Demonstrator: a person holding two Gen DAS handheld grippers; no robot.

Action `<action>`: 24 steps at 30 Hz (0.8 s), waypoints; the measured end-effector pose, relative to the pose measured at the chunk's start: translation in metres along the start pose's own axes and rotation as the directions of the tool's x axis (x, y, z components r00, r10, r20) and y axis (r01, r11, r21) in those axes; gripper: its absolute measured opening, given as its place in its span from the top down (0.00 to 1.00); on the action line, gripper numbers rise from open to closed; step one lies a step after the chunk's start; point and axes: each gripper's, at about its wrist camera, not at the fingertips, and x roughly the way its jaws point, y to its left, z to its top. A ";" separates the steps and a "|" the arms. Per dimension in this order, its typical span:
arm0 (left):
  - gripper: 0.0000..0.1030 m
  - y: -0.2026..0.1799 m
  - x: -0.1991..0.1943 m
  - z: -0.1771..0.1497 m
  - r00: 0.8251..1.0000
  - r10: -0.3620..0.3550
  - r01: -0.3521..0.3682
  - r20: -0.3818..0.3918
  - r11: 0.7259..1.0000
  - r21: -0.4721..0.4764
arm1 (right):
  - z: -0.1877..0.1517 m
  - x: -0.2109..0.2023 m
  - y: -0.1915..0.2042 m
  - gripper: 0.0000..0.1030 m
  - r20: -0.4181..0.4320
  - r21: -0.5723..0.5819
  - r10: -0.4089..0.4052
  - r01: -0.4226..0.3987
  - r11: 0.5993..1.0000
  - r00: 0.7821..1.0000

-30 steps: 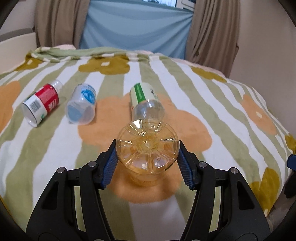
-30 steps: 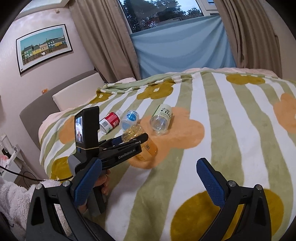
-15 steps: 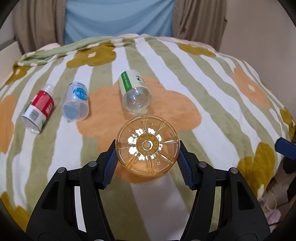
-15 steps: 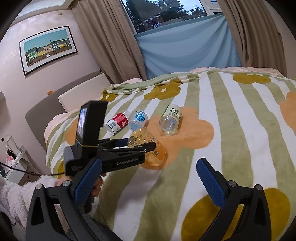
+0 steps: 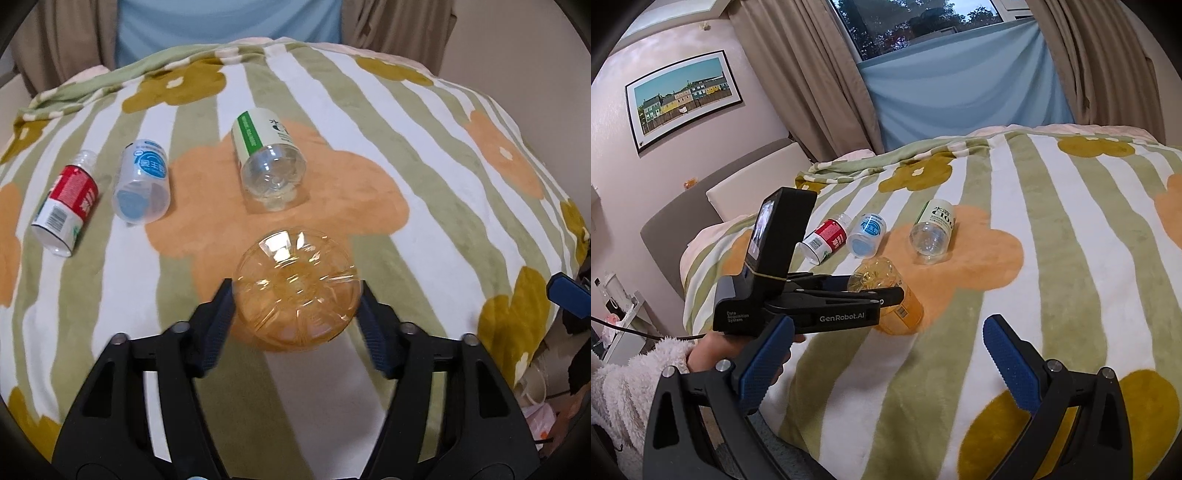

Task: Flip cup upside down
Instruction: 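Lower the inverted cup onto the bed cover and open the left gripper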

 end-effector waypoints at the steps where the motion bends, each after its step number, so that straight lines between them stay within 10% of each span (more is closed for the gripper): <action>1: 0.08 0.000 -0.001 0.000 1.000 0.007 -0.007 0.005 1.000 -0.001 | 0.000 0.000 0.000 0.00 0.000 0.000 0.000 0.000 1.000 1.000; 14: 0.00 0.025 -0.076 -0.006 0.987 -0.007 0.017 0.158 0.998 -0.062 | 0.011 -0.010 0.020 0.01 0.013 -0.050 -0.050 0.051 0.997 0.999; 20: 0.00 0.044 -0.173 -0.012 0.922 0.062 -0.020 0.382 0.993 -0.115 | 0.049 -0.041 0.052 0.01 0.117 -0.128 -0.190 0.204 0.970 0.975; 24: 0.00 0.054 -0.221 -0.023 0.873 0.120 -0.056 0.473 0.988 -0.147 | 0.070 -0.061 0.076 0.01 0.243 -0.118 -0.324 0.359 0.926 0.914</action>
